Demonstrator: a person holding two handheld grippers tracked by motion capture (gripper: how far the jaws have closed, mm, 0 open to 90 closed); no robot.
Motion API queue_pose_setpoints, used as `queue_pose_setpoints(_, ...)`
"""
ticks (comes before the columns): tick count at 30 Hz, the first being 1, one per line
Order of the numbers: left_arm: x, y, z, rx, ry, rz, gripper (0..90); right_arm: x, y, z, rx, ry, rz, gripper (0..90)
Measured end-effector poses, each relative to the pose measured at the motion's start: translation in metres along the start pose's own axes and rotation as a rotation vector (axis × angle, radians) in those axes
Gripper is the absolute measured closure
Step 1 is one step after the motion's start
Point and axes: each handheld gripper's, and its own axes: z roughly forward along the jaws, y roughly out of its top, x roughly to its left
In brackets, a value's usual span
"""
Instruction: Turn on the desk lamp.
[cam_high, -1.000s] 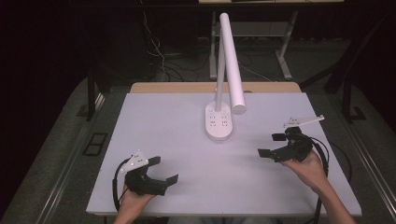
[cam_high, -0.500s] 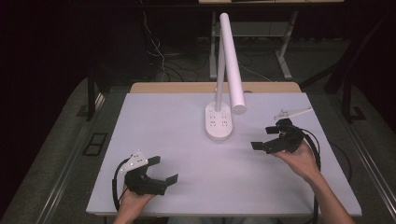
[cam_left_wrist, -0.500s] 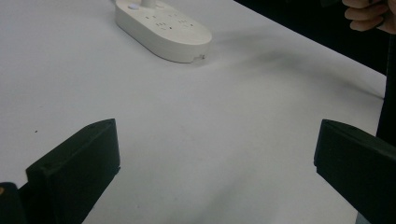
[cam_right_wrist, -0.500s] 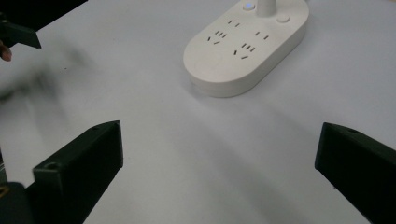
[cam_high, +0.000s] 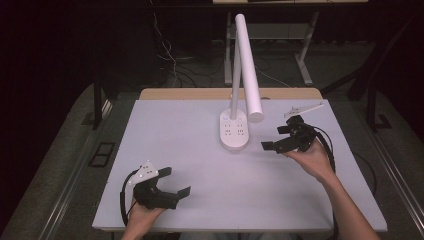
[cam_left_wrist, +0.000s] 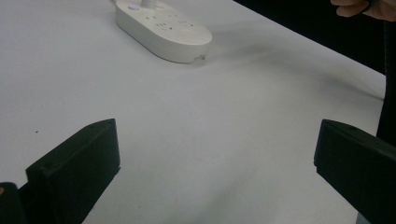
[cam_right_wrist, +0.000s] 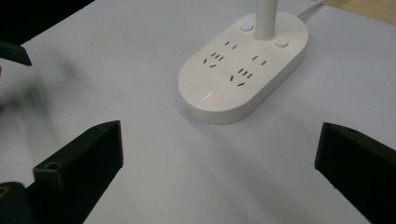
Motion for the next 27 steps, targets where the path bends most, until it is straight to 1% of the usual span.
queue_pose_setpoints(8, 0.0, 0.0, 0.0, -0.002, 0.003, -0.004, 0.0, -0.006, 0.011, 0.007, 0.005, -0.005, 0.001, 0.9)
queue_pose_setpoints(11, 0.001, 0.0, -0.001, -0.002, 0.002, -0.002, 0.0, -0.011, 0.017, 0.008, 0.011, -0.018, 0.005, 0.8)
queue_pose_setpoints(22, 0.002, 0.0, -0.001, -0.003, 0.003, -0.005, 0.0, -0.025, 0.034, 0.016, 0.003, -0.023, 0.014, 0.9)
queue_pose_setpoints(27, 0.002, 0.0, -0.001, -0.002, 0.002, -0.004, 0.0, -0.031, 0.041, 0.028, 0.009, -0.025, 0.024, 0.9)
